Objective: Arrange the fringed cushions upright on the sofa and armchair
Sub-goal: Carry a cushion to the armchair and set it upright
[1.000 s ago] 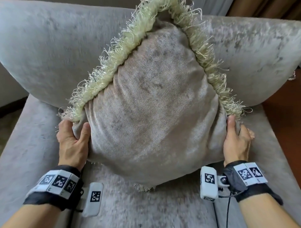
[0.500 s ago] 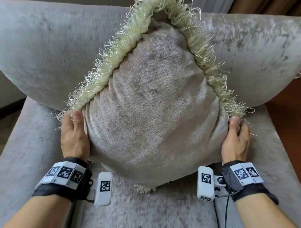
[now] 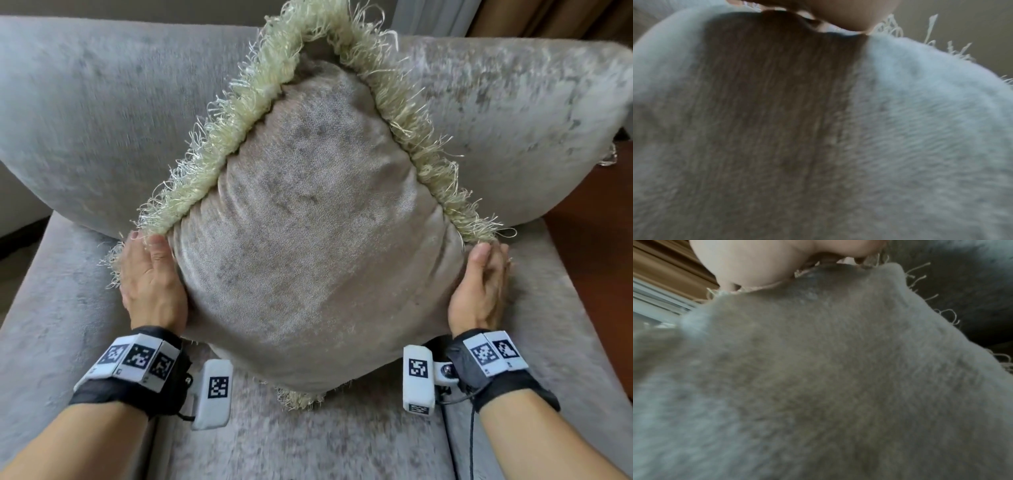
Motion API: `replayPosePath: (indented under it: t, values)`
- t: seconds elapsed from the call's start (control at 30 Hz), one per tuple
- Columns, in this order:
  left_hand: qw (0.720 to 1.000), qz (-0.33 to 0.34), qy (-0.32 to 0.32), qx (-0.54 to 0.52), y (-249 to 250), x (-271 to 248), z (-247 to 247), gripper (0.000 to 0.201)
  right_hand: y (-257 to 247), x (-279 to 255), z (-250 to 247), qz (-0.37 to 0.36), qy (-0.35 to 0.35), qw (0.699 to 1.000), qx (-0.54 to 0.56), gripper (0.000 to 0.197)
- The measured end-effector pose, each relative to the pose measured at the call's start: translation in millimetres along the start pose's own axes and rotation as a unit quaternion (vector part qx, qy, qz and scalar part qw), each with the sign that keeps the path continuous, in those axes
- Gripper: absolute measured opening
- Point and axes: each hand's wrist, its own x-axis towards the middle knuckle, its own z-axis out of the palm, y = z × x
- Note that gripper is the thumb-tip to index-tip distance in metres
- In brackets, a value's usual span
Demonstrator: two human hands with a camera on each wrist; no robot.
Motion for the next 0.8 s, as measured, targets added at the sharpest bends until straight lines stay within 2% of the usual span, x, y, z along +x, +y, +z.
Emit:
replayPosePath:
  t: [0.07, 0.13, 0.23, 0.37, 0.53, 0.63, 0.8]
  values:
    - [1.0, 0.017, 0.019, 0.007, 5.3, -3.6, -10.4, 0.089, -10.3, -8.4, -9.4, -0.001, 0.008, 1.0, 0.002, 0.095]
    - [1.0, 0.002, 0.024, 0.013, 17.4, -9.5, -26.2, 0.081, -26.3, -16.0, -24.4, -0.006, 0.014, 1.0, 0.008, 0.09]
    - [0.998, -0.031, -0.008, 0.053, 42.1, -21.3, -56.2, 0.065, -58.5, -24.1, -60.7, -0.007, 0.024, 1.0, 0.012, 0.082]
    - [0.996, 0.016, -0.055, 0.067, 102.7, -55.6, -97.7, 0.062, -102.6, -36.9, -130.1, -0.018, 0.039, 0.999, 0.021, 0.086]
    - [0.993, 0.054, -0.093, 0.038, 207.1, -121.6, -122.2, 0.068, -143.6, -55.0, -248.6, -0.019, 0.091, 0.994, 0.049, 0.073]
    - [0.988, 0.093, -0.124, 0.006, 270.3, -164.5, -115.7, 0.076, -148.6, -61.1, -330.6, -0.018, 0.136, 0.99, 0.04, 0.079]
    - [0.972, 0.141, -0.186, -0.03, 374.0, -261.8, -86.7, 0.079, -137.2, -64.3, -473.7, 0.005, 0.215, 0.976, 0.031, 0.064]
